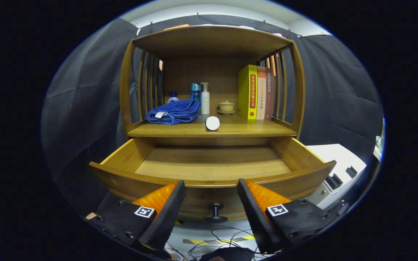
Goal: Pull open the drawer, take out the items inside it, and place them on the countertop above the cabinet.
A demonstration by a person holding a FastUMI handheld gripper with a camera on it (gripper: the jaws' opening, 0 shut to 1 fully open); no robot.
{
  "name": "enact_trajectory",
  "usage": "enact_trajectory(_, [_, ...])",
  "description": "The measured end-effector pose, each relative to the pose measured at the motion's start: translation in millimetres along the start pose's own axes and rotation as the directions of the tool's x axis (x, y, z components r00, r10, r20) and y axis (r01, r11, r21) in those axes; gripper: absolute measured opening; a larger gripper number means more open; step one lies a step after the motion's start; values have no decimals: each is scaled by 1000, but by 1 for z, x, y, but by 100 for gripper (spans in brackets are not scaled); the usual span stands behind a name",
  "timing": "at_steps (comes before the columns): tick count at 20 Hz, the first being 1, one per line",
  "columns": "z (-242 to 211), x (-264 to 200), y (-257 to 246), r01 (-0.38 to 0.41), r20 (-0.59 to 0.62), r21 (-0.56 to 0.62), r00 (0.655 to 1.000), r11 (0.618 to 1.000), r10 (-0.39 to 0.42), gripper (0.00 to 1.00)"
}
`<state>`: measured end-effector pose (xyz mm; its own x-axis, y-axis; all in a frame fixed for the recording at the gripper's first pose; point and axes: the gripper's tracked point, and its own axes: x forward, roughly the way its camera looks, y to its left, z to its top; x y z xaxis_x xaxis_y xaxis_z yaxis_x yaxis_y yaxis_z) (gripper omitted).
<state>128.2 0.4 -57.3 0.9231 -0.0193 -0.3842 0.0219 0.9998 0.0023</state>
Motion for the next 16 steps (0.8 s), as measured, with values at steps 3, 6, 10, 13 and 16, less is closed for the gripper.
enact_trajectory(3, [7,18,-1,-10,16,13,1000,1000,10,97])
enact_trajectory(6, [18,36,-4,-6,44,10,999,1000,6,98])
enact_trajectory(10, [25,65,-4,-7,50,22,999,1000,6,99])
enact_trajectory(13, [33,83,-3,-5,70,25,998,1000,3,98])
enact_trajectory(16, [40,103,-4,-2,85,26,996,1000,0,99])
